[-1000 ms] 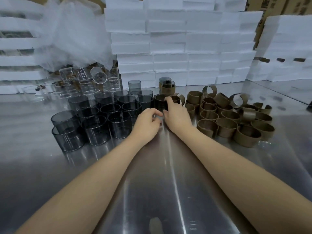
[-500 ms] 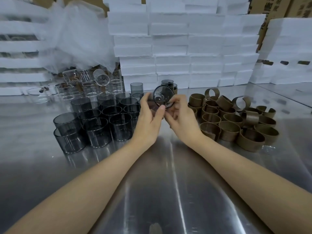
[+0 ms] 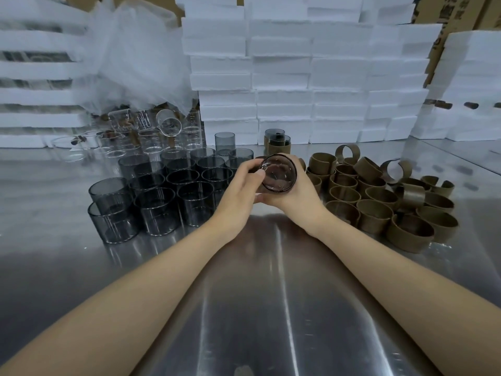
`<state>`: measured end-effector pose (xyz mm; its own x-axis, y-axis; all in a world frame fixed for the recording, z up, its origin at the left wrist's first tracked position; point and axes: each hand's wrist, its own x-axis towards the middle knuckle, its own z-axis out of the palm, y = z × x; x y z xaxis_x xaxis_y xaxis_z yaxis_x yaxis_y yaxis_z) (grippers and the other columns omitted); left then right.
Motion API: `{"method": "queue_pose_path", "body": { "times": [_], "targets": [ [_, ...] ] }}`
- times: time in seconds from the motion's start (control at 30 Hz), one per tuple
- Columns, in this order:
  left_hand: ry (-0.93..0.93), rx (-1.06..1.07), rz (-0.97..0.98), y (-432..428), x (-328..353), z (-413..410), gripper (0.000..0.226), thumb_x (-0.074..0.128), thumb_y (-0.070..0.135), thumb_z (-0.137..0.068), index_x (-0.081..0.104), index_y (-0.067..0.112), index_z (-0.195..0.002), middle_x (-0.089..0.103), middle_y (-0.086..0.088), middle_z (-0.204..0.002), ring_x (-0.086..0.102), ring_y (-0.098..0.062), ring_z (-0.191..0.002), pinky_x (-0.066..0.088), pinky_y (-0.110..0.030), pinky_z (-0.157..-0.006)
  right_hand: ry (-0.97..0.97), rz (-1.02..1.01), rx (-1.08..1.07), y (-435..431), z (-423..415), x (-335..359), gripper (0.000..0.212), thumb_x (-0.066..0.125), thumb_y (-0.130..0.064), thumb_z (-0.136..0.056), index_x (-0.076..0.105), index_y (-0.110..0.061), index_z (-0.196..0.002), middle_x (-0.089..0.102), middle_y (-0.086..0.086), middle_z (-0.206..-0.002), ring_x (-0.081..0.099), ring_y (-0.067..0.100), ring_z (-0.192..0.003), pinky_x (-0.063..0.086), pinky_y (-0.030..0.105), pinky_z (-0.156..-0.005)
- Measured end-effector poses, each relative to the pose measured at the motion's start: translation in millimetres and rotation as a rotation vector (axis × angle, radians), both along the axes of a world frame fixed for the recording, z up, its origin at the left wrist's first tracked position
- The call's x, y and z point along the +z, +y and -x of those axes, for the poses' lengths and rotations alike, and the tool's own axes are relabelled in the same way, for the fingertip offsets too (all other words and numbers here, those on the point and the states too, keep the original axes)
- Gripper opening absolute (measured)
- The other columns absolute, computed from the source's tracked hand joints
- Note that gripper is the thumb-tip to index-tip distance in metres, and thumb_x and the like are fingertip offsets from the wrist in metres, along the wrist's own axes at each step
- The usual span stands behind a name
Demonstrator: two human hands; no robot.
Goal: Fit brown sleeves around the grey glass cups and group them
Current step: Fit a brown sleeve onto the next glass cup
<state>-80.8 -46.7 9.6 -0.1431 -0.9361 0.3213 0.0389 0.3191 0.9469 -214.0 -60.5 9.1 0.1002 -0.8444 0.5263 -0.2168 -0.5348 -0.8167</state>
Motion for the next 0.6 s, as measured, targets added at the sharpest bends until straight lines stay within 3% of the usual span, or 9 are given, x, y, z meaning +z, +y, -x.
{"method": "queue_pose_path", "body": {
  "times": [0.13,0.3,0.47,0.6],
  "targets": [
    [0.030,0.003,-0.039,-3,-1,-1,0.022,0.043,0.026,-0.104,0.052,0.023,-0.123,0.065,-0.011,-0.122,0.062,-0.024,-0.115,0.054,-0.027,-0.088,-0.030,0.006,0.032,-2,2,1,0.068,0.078,0.014,-0.063,0.051,-0.012,-0.120,0.058,-0.018,-0.101,0.061,-0.007,-0.094,0.049,0.013,-0.081],
    [0.051,0.024,-0.075,-3,-1,-2,0.029,0.045,0.030,-0.103,0.057,0.009,-0.119,0.065,-0.013,-0.122,0.062,-0.024,-0.115,0.051,-0.039,-0.099,0.003,0.022,0.055,-1,2,1,0.070,0.065,0.024,-0.065,0.048,-0.017,-0.119,0.058,-0.010,-0.102,0.060,-0.009,-0.091,0.047,0.011,-0.078],
    [0.103,-0.007,-0.140,-3,1,-3,0.026,0.050,0.037,-0.099,0.056,0.012,-0.104,0.064,-0.017,-0.123,0.062,-0.027,-0.116,0.050,-0.046,-0.101,0.102,0.081,0.057,6,5,2,0.068,0.064,0.019,-0.068,0.049,-0.027,-0.116,0.058,-0.004,-0.107,0.059,0.001,-0.097,0.047,0.015,-0.087],
    [0.079,-0.008,-0.162,-3,1,-4,0.044,0.053,0.040,-0.098,0.057,0.000,-0.117,0.063,-0.020,-0.124,0.062,-0.029,-0.117,0.052,-0.038,-0.095,0.190,0.122,0.037,10,2,4,0.063,0.065,0.016,-0.070,0.050,-0.024,-0.116,0.058,-0.006,-0.109,0.058,0.003,-0.100,0.045,0.016,-0.090]
  ]
}}
